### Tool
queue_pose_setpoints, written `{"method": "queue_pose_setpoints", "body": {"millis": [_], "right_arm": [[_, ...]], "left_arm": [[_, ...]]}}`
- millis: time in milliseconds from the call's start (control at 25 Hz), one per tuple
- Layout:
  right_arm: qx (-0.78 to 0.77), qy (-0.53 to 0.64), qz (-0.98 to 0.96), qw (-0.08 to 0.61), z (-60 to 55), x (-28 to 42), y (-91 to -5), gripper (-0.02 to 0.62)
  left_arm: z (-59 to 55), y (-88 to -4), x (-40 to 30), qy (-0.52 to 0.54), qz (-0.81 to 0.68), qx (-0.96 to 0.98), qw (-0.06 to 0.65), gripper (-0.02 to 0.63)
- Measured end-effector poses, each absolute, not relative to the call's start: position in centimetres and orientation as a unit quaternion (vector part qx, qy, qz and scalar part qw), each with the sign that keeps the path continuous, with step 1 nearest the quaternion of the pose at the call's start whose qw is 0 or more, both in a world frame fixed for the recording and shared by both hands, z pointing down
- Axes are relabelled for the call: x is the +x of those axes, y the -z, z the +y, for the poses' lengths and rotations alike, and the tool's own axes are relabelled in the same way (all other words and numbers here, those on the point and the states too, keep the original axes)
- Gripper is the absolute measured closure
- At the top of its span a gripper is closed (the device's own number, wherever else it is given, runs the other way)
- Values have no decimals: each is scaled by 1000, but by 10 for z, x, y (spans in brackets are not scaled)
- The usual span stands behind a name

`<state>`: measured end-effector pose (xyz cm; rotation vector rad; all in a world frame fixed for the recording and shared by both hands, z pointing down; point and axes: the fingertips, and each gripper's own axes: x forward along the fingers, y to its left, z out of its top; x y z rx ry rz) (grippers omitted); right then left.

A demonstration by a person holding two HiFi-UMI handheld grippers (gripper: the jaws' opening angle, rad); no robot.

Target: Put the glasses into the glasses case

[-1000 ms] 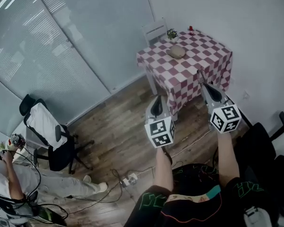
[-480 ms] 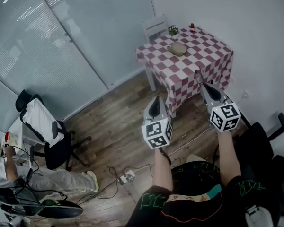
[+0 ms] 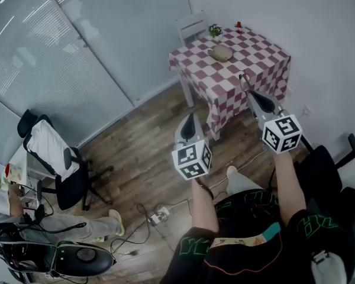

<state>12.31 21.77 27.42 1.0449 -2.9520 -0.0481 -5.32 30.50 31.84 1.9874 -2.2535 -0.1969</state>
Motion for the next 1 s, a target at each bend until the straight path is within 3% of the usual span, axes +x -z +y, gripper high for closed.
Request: {"method": "queue_pose_setpoints", "body": {"millis": [600, 1000], "right_arm": [[368, 37, -929, -19, 185, 151, -250, 577], [385, 8, -922, -47, 148, 156, -279, 577]], "left_arm": [[255, -302, -36, 47, -724, 687, 33, 597], [226, -323, -28, 8, -707, 707, 16, 597]]}}
